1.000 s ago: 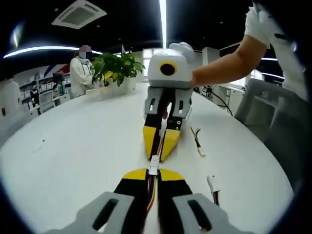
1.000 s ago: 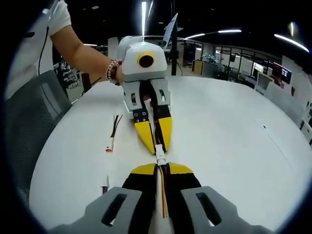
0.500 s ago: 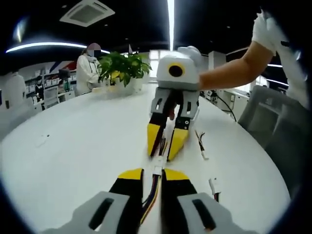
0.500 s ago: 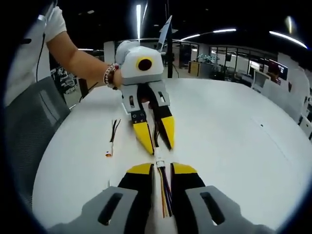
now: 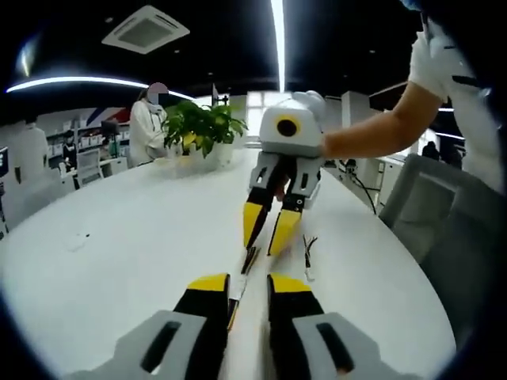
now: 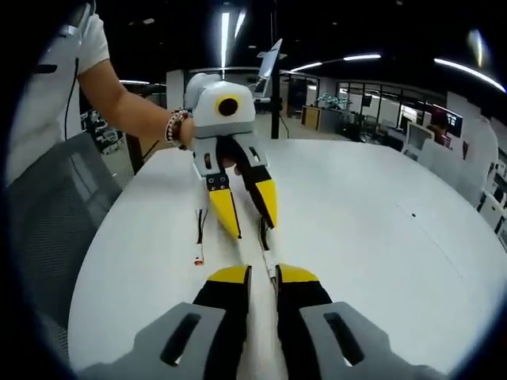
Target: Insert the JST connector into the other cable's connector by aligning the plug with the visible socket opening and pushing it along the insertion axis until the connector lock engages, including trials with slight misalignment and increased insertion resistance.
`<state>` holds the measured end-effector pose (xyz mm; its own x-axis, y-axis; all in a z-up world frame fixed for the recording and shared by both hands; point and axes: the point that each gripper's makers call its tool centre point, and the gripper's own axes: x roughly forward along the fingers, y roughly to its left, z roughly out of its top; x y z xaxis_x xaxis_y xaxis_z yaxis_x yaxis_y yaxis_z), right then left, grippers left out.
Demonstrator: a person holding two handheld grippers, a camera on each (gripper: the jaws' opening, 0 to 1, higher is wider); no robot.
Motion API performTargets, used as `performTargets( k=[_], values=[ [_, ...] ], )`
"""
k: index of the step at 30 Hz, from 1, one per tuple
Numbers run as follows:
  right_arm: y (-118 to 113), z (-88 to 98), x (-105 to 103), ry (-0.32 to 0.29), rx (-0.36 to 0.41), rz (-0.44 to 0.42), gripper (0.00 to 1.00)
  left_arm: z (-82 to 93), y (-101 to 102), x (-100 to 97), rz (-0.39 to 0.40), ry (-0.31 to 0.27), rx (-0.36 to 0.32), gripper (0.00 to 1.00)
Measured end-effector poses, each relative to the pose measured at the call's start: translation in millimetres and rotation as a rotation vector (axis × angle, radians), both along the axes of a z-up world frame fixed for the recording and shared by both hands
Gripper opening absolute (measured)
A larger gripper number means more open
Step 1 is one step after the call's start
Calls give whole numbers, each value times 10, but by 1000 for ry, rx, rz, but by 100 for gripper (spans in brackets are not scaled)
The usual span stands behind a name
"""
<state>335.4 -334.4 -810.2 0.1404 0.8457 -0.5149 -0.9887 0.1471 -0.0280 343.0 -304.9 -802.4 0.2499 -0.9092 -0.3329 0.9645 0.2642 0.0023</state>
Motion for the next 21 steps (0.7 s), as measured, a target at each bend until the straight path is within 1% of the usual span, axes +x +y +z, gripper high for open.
performTargets(
  k=[2, 7, 14, 15, 19, 21],
  values=[
    [8, 34, -93, 2, 5, -2, 10, -3, 3, -53, 0, 2, 1, 14],
    [10, 44, -257, 21, -3, -2, 11, 26, -1, -261, -2, 11, -2, 17],
    [24, 83, -496, 34, 16, 3, 12, 40, 6, -457, 3, 19, -23, 20],
    [29, 94, -518, 36, 25, 4, 12, 43, 10, -477, 5, 19, -30, 21],
    [45, 137, -613, 44, 68, 16, 13, 87, 17, -586, -2, 27, -96, 25],
    [55, 157, -638, 63, 102, 10, 14, 78, 30, -624, 2, 33, -110, 23]
  ],
)
